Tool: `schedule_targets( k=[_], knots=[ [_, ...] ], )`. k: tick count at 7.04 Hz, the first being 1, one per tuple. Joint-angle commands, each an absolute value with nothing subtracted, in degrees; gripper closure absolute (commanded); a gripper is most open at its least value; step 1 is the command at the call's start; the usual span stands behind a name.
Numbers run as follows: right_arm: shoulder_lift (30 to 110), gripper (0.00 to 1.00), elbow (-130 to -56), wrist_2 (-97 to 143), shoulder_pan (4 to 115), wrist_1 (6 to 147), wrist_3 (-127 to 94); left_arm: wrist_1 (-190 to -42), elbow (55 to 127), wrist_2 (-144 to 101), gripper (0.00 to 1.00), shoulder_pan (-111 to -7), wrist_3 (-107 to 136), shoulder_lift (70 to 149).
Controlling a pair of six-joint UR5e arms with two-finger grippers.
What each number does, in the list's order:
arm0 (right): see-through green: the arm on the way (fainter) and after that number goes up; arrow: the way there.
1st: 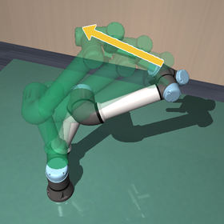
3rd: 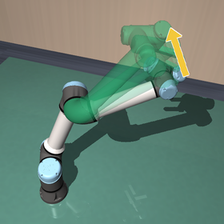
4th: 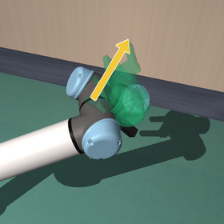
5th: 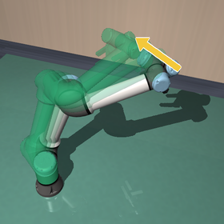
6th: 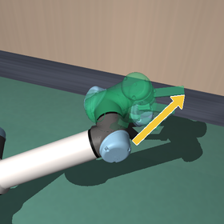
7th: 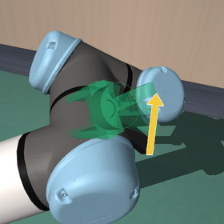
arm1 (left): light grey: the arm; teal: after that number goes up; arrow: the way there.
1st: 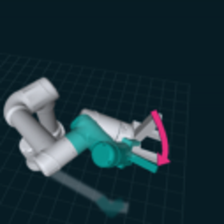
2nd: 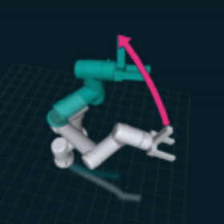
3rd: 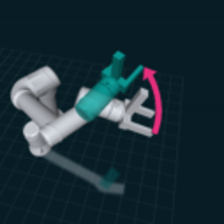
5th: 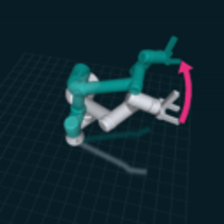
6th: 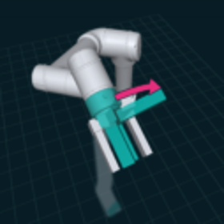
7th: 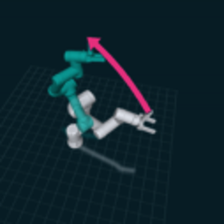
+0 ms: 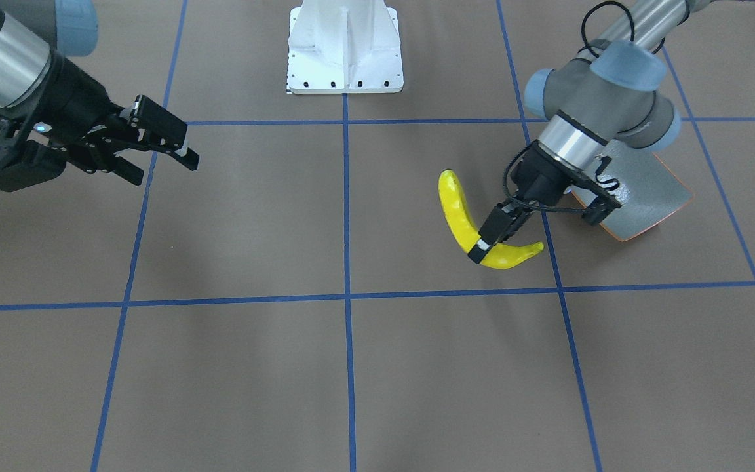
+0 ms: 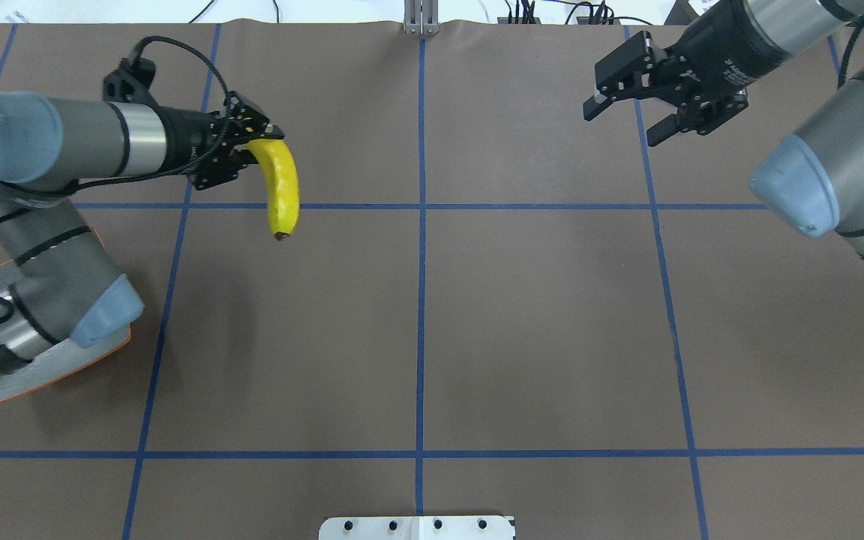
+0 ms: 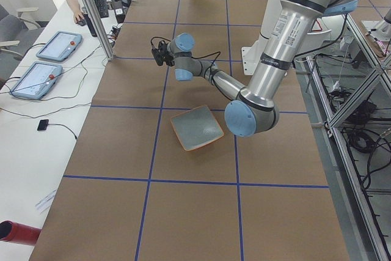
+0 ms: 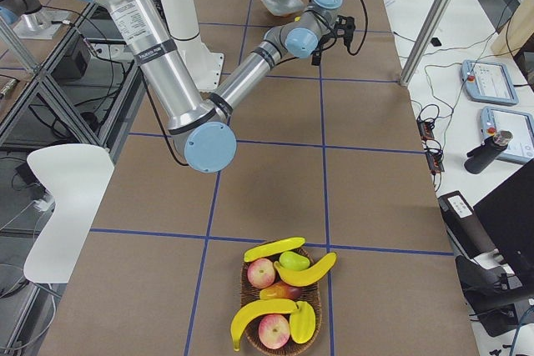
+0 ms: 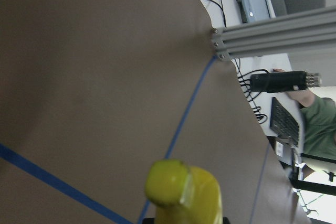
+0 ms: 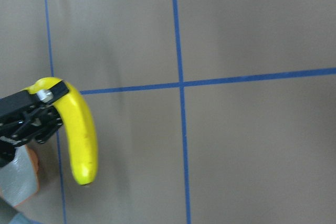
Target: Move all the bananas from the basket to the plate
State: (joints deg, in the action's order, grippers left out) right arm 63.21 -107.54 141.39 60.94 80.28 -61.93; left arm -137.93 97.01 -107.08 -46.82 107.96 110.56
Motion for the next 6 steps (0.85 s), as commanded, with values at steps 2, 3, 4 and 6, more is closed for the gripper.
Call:
schedule_targets(
  k=[2, 3, 4, 6],
  knots=[
    [68.36, 0.00, -104.60, 135.01, 63.01, 80.51, -50.14, -115.24, 116.34, -104.71, 1.00, -49.13, 92.06, 91.04],
    [68.64, 0.00, -102.85, 134.91, 64.58, 80.68, -46.18, -115.22, 116.45, -100.15, 1.00, -48.61, 86.80, 85.57],
    [69.51, 0.00, -101.61, 134.91, 65.73, 80.77, -43.10, -115.14, 116.19, -98.98, 1.00, -48.60, 81.96, 81.43],
    [70.05, 0.00, -99.85, 134.91, 66.71, 80.68, -40.87, -115.05, 113.05, -96.07, 1.00, -46.86, 78.31, 79.19]
  ],
)
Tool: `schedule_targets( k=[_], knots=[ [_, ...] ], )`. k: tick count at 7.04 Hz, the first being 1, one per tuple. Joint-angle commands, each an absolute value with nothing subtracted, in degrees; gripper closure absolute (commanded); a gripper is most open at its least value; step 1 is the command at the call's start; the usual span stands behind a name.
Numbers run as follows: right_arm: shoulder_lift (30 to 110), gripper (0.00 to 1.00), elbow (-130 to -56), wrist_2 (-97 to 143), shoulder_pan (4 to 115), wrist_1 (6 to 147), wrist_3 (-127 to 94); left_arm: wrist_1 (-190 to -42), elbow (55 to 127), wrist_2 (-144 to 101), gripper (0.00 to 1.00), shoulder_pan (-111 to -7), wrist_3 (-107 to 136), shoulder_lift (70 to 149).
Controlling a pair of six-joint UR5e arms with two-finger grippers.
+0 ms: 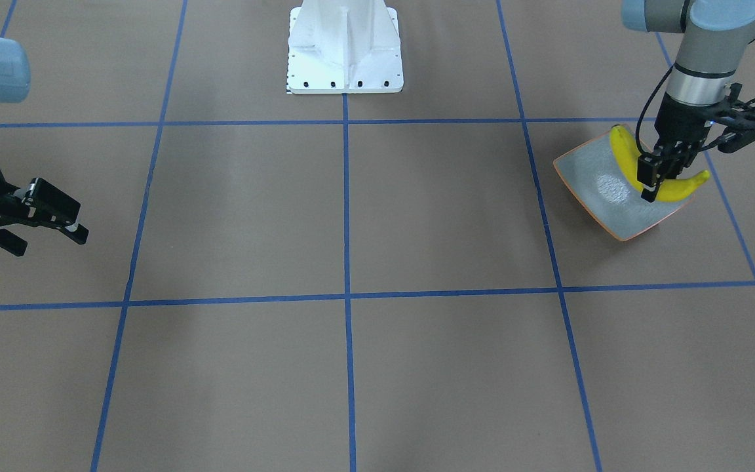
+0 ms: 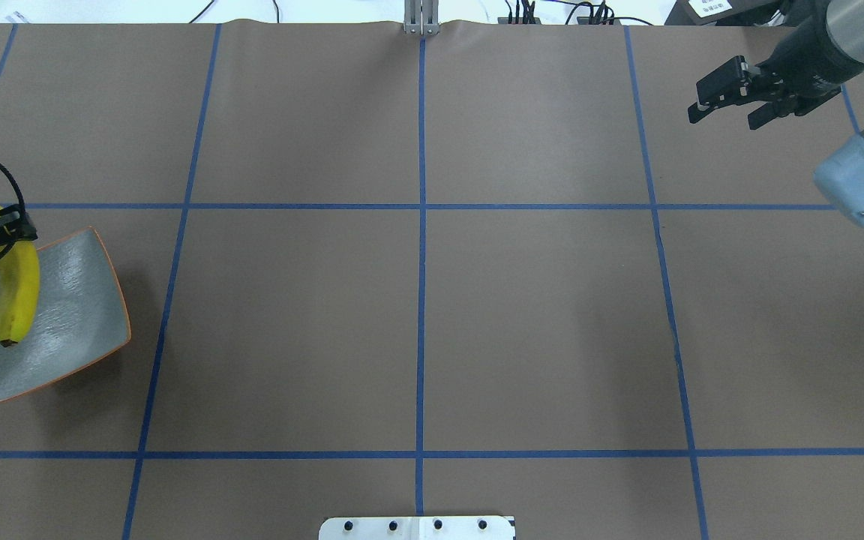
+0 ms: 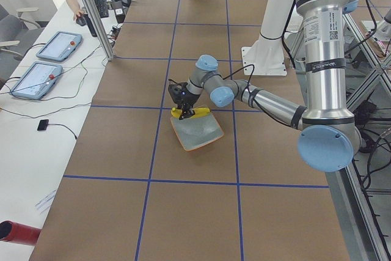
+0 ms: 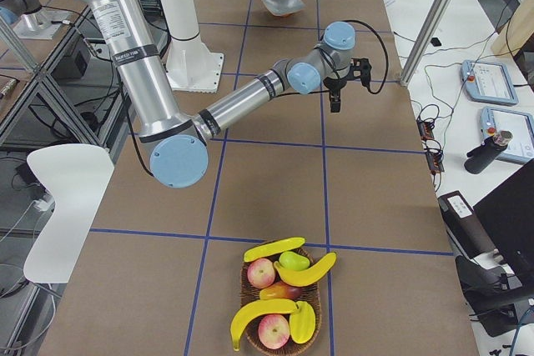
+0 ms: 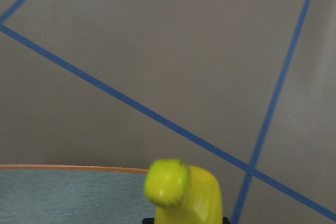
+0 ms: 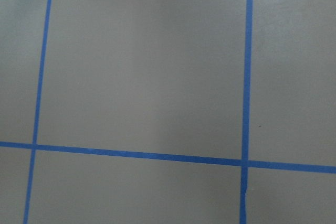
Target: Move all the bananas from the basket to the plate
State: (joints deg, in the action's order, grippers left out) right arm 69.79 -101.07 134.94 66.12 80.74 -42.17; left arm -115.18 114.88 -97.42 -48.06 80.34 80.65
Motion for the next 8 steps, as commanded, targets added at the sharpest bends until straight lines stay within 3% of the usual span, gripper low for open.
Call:
schedule_targets(
  k=[1, 4, 5, 6, 8],
  knots=[
    [70.05, 0.00, -99.32, 134.83, 66.80, 80.68, -40.52, -115.05, 111.72, -95.80, 1.00, -44.58, 78.31, 79.62],
    [70.05, 0.00, -98.61, 134.82, 66.97, 80.60, -39.73, -114.96, 110.57, -96.06, 1.00, -42.89, 78.49, 81.56],
    [70.14, 0.00, -98.53, 134.74, 67.06, 80.60, -38.51, -114.96, 109.17, -96.24, 0.43, -42.98, 78.40, 83.39],
    [70.14, 0.00, -98.09, 134.74, 67.23, 80.68, -37.28, -114.96, 108.03, -96.24, 0.00, -42.98, 78.40, 84.63],
    [70.14, 0.00, -96.95, 134.82, 68.37, 80.77, -35.52, -114.87, 109.59, -96.59, 0.00, -43.94, 74.65, 83.68]
  ],
)
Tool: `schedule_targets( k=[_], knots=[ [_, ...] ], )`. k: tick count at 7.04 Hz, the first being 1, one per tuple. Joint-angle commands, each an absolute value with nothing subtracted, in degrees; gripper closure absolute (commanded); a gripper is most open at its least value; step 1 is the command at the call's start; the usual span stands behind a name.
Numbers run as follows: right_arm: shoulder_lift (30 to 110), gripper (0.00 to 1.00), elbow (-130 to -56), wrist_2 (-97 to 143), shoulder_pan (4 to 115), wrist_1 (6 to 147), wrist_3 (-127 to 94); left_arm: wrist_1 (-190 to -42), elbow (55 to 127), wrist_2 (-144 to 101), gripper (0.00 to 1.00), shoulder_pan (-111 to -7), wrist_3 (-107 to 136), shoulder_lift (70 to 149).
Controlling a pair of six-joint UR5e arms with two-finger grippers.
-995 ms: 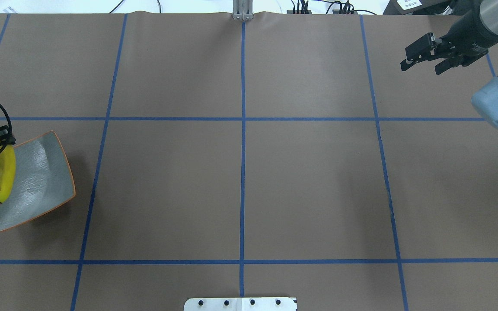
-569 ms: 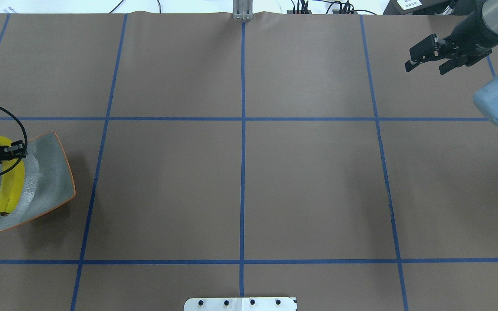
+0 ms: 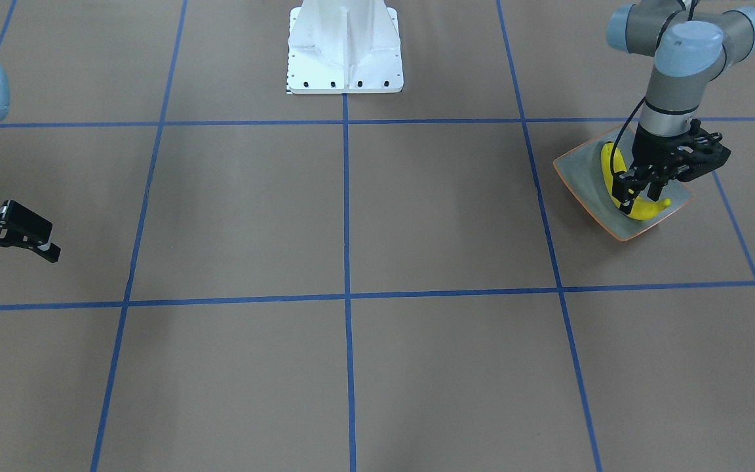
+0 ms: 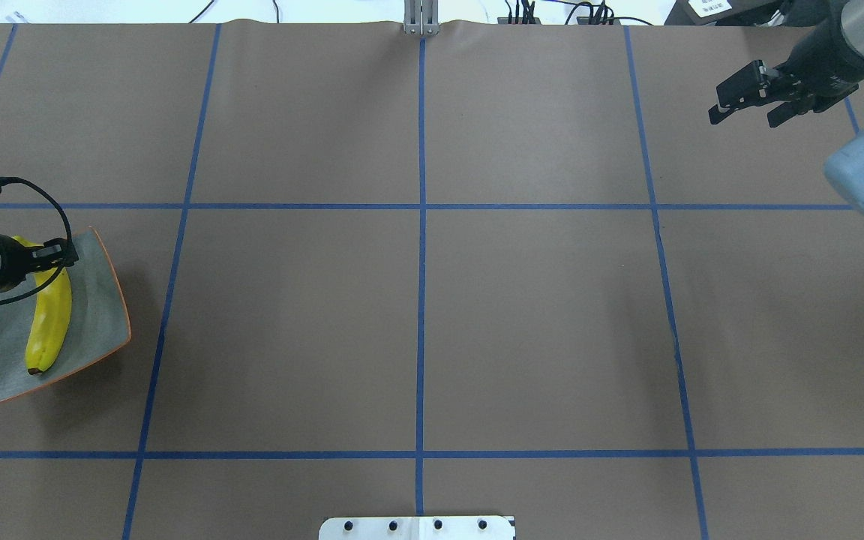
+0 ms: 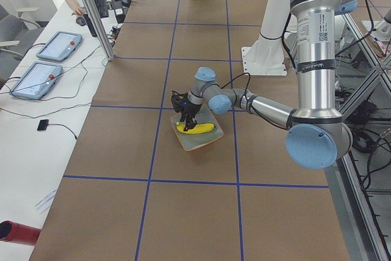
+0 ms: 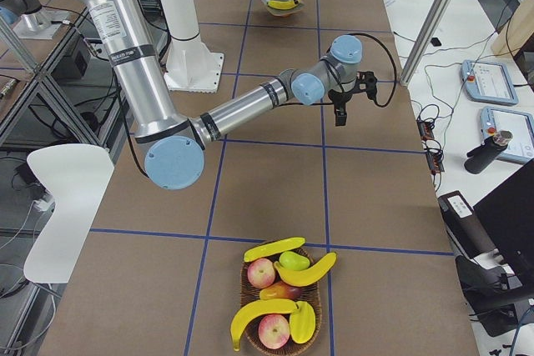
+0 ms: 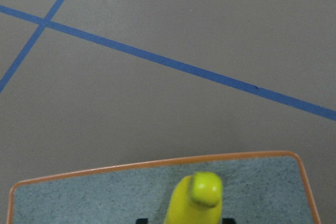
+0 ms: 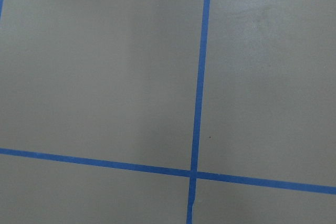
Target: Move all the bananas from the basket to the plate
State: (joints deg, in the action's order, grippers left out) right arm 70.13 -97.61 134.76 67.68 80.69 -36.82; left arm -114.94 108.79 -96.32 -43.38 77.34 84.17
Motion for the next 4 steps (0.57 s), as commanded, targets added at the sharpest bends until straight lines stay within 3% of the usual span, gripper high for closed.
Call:
schedule_targets(
  k=[1, 4],
  knots=[
    [70.22, 0.00, -96.07, 134.82, 68.90, 80.77, -34.20, -113.74, 110.21, -96.94, 0.00, -47.43, 68.53, 83.50],
    [74.08, 0.00, -92.83, 134.74, 72.23, 80.77, -23.77, -110.49, 110.39, -113.65, 0.00, -64.98, 43.76, 82.01]
  ],
)
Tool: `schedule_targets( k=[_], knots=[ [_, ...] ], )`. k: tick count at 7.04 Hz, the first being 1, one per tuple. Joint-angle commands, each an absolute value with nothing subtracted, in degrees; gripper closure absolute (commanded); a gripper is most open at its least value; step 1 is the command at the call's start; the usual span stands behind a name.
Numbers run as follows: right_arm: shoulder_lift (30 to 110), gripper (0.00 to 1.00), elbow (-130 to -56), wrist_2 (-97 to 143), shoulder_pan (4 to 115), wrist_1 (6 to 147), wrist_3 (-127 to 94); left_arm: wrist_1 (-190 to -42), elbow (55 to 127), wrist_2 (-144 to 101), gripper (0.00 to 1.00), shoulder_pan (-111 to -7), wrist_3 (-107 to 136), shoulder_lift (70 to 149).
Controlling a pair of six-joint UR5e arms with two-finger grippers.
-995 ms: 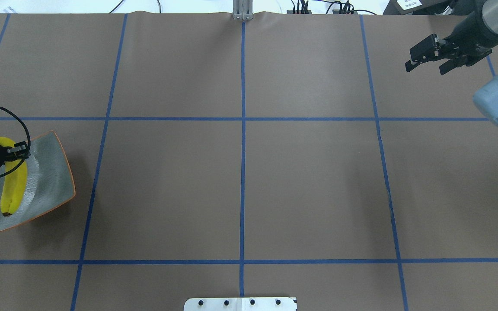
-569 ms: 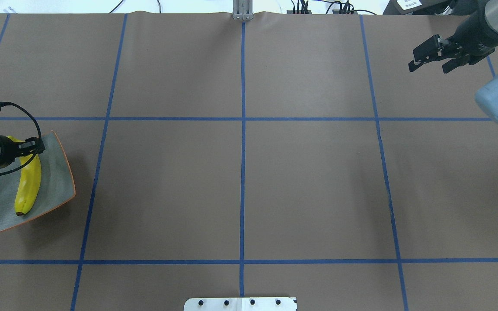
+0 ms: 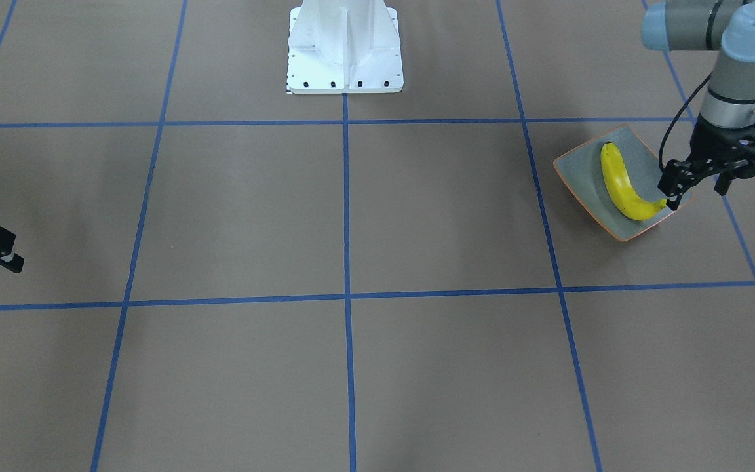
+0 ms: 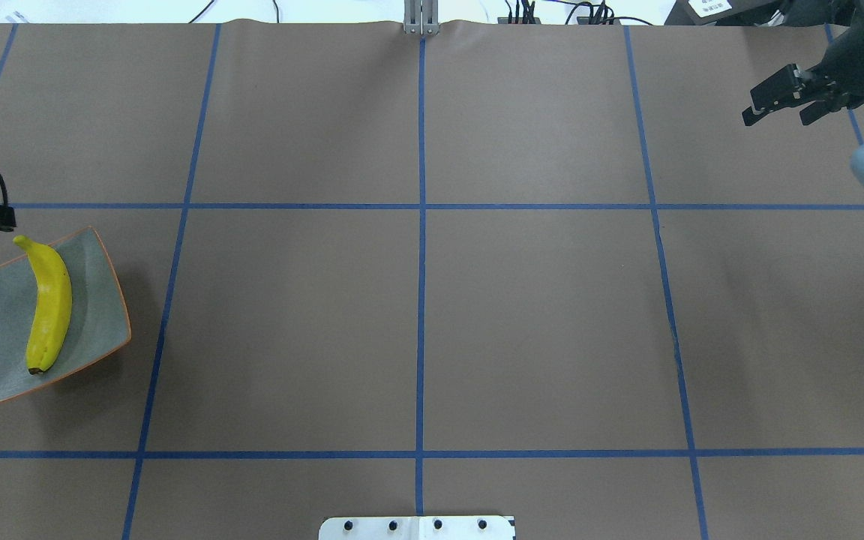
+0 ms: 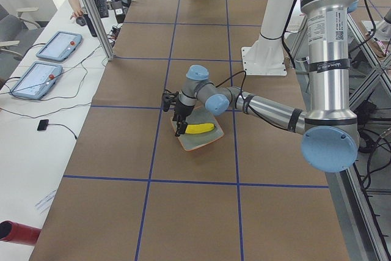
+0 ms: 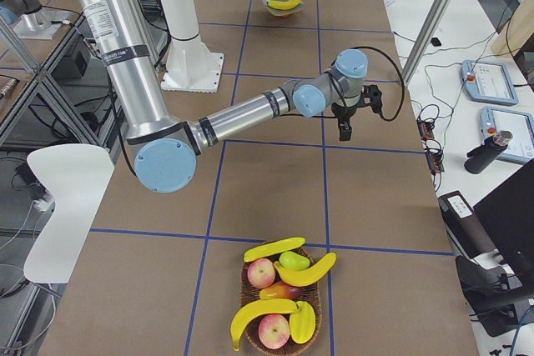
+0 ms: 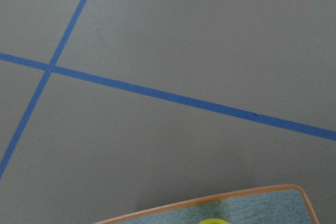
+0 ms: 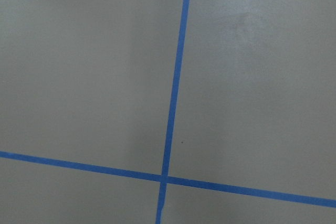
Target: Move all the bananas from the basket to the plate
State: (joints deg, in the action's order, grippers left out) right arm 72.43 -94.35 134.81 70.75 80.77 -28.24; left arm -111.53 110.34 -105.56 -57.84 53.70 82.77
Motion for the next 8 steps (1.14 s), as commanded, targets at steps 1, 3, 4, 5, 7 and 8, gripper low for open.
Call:
schedule_targets(
  k=[1, 3, 4, 5, 7, 8],
  knots=[
    [76.88, 0.00, -91.68, 134.48, 74.42, 80.77, -17.47, -107.00, 110.48, -118.60, 0.00, -68.87, 37.94, 82.70],
    [81.73, 0.00, -88.18, 133.24, 81.70, 80.95, -4.09, -104.77, 110.48, -119.88, 0.00, -70.05, 33.84, 83.32],
    [81.91, 0.00, -85.02, 132.72, 85.04, 81.03, 0.22, -104.77, 110.57, -120.06, 0.00, -69.96, 34.36, 83.41],
    [81.22, 0.00, -81.60, 129.06, 86.47, 81.04, 7.92, -104.77, 110.74, -120.06, 0.00, -69.96, 34.71, 83.67],
    [79.12, 0.00, -75.78, 127.88, 86.31, 80.95, 10.11, -104.68, 110.57, -120.06, 0.00, -69.87, 34.80, 84.63],
    [78.41, 0.00, -73.41, 127.79, 85.79, 80.95, 10.02, -104.68, 110.48, -120.06, 0.00, -69.87, 34.89, 85.16]
  ],
)
